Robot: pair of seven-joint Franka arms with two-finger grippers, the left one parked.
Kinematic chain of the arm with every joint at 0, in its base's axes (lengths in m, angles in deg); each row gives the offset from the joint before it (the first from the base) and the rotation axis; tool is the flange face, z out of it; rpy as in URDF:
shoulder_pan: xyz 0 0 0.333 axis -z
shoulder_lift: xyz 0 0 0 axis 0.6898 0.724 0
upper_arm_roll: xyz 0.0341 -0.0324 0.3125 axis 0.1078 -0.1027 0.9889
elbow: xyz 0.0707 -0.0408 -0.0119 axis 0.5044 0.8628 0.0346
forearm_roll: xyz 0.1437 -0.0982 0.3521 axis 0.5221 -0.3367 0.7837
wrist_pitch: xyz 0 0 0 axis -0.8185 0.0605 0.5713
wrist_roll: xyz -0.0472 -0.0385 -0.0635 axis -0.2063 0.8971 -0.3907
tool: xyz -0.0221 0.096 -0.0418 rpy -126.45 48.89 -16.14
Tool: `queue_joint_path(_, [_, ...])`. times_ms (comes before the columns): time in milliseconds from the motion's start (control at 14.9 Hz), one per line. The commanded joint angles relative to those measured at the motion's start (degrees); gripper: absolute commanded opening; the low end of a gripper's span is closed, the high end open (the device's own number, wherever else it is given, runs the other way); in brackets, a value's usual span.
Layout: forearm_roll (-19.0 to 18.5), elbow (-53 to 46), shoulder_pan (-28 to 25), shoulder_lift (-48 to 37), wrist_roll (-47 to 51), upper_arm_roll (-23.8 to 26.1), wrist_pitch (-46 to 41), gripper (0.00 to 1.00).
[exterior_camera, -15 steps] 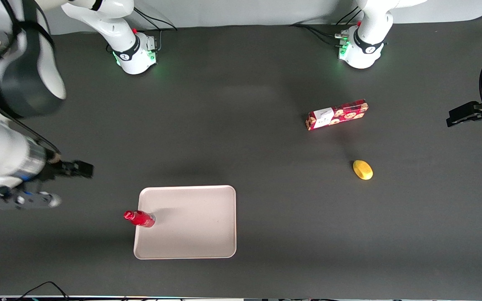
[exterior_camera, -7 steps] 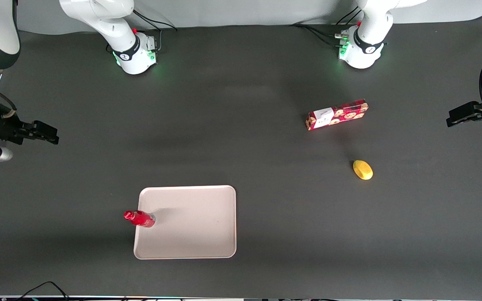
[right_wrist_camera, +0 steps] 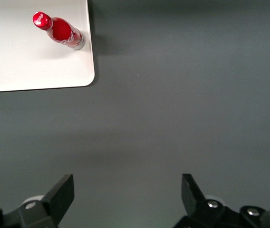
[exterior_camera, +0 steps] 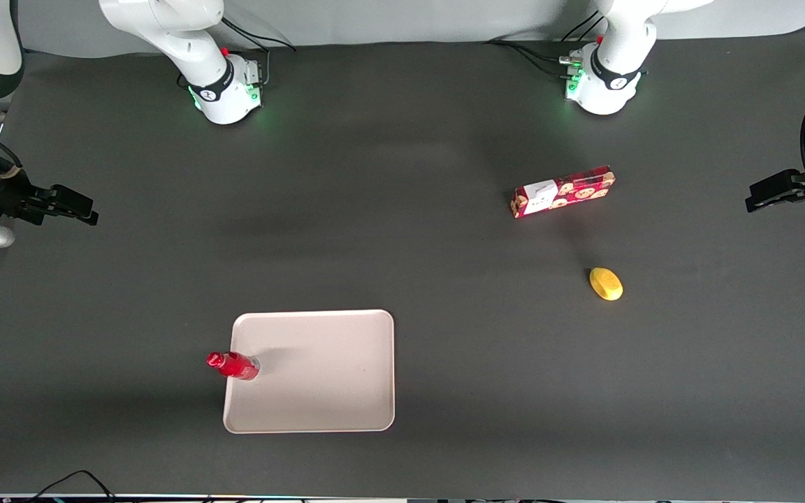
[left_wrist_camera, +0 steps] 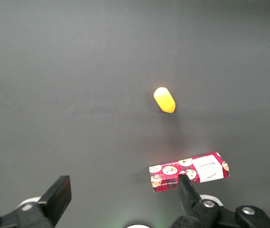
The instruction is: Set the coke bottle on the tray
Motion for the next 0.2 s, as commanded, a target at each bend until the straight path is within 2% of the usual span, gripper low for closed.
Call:
queue_joint_path(0, [2.15,0.02,-0.60,-1.38,-1.80,-1.35,0.75,1.00])
queue_joint_path(134, [2.51,-0.60,-0.60,-1.38,-1.72,-1.70,0.75,1.00])
